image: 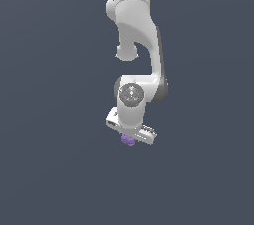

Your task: Pick up the object and move it to a goal position.

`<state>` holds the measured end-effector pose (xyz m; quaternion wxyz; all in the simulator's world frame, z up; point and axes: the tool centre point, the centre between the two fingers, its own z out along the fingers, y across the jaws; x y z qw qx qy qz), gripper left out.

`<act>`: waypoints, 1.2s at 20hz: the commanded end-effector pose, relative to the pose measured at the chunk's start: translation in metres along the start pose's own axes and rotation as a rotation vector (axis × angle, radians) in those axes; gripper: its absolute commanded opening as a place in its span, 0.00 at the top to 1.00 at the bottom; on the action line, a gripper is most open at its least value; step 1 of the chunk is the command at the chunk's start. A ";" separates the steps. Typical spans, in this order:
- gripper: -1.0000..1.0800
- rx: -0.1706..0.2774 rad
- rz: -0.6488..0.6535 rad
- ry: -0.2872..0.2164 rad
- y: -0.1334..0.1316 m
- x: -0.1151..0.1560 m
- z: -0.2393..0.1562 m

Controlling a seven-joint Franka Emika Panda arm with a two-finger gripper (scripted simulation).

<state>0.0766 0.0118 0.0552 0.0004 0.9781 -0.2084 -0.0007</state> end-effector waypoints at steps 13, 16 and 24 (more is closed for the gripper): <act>1.00 0.000 -0.001 0.001 -0.102 -0.062 -0.111; 1.00 0.000 -0.001 0.002 -0.125 -0.075 -0.136; 1.00 0.000 -0.001 0.002 -0.181 -0.105 -0.194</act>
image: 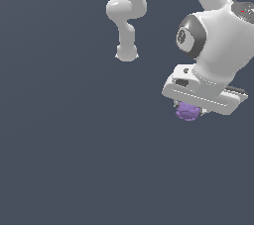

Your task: Pick up the object and move it to a goal position.

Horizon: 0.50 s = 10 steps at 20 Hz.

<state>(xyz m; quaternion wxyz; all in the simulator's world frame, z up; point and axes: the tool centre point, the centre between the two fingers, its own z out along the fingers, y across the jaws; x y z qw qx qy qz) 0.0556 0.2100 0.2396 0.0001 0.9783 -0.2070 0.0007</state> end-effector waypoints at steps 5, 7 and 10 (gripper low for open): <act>1.00 -0.001 0.002 -0.001 -0.027 -0.013 -0.028; 1.00 -0.001 0.002 -0.001 -0.031 -0.015 -0.032; 1.00 0.000 0.001 -0.001 -0.034 -0.016 -0.035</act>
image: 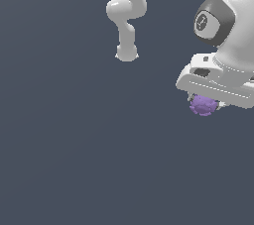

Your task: Pick up the object and move it to a goal position.

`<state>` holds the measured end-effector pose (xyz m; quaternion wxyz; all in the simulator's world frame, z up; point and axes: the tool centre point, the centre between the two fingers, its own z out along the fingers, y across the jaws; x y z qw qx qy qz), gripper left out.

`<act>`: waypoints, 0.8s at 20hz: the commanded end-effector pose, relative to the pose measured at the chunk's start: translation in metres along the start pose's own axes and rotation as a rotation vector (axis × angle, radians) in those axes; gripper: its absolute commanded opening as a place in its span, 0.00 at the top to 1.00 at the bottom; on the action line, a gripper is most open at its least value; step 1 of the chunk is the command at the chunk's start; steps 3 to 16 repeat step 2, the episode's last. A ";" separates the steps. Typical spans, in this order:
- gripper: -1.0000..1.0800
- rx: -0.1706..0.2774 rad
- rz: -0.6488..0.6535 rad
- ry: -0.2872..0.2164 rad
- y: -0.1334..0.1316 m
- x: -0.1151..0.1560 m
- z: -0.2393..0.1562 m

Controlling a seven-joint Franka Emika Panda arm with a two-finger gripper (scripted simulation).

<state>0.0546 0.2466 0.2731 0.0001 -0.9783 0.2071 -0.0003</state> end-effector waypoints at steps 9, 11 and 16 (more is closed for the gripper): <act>1.00 0.000 0.001 -0.001 -0.002 0.000 -0.002; 1.00 0.000 0.001 -0.001 -0.002 0.000 -0.002; 1.00 0.000 0.001 -0.001 -0.002 0.000 -0.002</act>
